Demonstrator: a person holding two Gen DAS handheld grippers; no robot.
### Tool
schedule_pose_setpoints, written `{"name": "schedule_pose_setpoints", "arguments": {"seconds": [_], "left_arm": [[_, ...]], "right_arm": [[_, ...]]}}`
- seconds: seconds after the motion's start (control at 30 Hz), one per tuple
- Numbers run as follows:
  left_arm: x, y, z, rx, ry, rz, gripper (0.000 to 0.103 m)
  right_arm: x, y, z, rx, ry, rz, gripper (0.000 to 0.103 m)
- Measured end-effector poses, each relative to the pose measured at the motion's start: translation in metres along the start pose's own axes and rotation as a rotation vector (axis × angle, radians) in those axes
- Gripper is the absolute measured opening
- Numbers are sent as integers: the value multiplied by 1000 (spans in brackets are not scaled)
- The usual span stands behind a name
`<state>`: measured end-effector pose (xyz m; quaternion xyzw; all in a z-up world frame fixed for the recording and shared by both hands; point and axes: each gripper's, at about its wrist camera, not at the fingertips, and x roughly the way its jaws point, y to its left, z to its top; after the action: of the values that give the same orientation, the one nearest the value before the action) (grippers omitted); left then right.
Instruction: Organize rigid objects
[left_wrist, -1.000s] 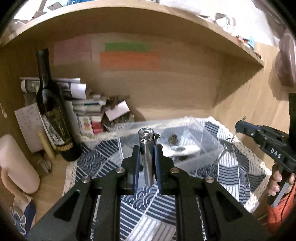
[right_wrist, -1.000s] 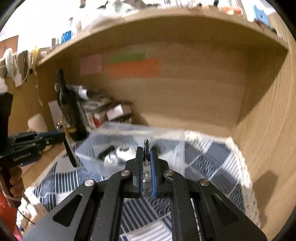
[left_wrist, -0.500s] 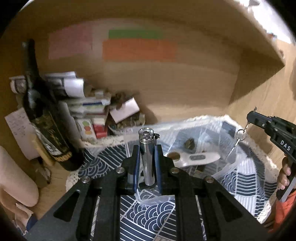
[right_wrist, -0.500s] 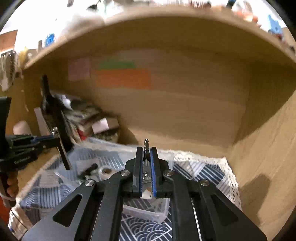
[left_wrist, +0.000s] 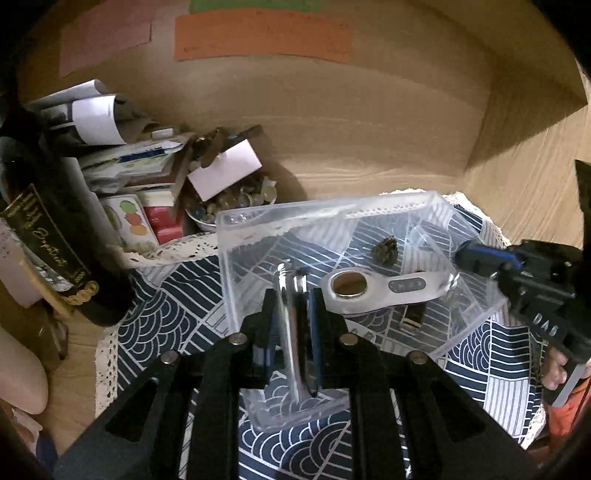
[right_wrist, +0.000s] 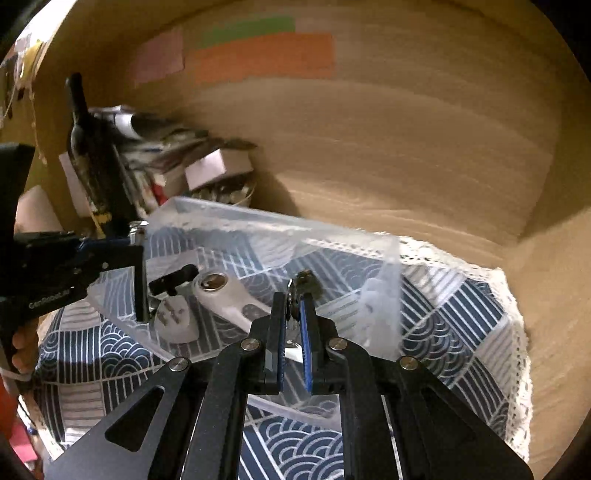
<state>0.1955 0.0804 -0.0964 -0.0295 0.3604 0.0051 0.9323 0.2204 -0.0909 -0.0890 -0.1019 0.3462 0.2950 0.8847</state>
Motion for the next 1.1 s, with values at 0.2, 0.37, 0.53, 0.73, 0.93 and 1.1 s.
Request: {"name": "schedule_pose_setpoints", "arguments": {"seconds": [0.2, 0.37, 0.53, 0.73, 0.93, 1.1], "left_arm": [[-9, -3, 0, -2, -15, -19, 15], [-29, -4, -1, -13, -54, -25, 15], [-62, -13, -5, -2, -126, -12, 24], [-108, -29, -15, 13, -230, -15, 43], [-149, -45, -27, 23, -327, 5, 70], [-173, -54, -38, 17, -379, 6, 88]], "right_arm": [[4, 8, 0, -8, 10, 30, 7], [-13, 11, 1, -1, -31, 32, 7], [-45, 13, 1, 12, -103, 21, 13], [-95, 16, -7, 36, -223, 19, 42], [-145, 25, -20, 36, -349, -10, 73], [-171, 28, -32, 55, -411, -25, 88]]}}
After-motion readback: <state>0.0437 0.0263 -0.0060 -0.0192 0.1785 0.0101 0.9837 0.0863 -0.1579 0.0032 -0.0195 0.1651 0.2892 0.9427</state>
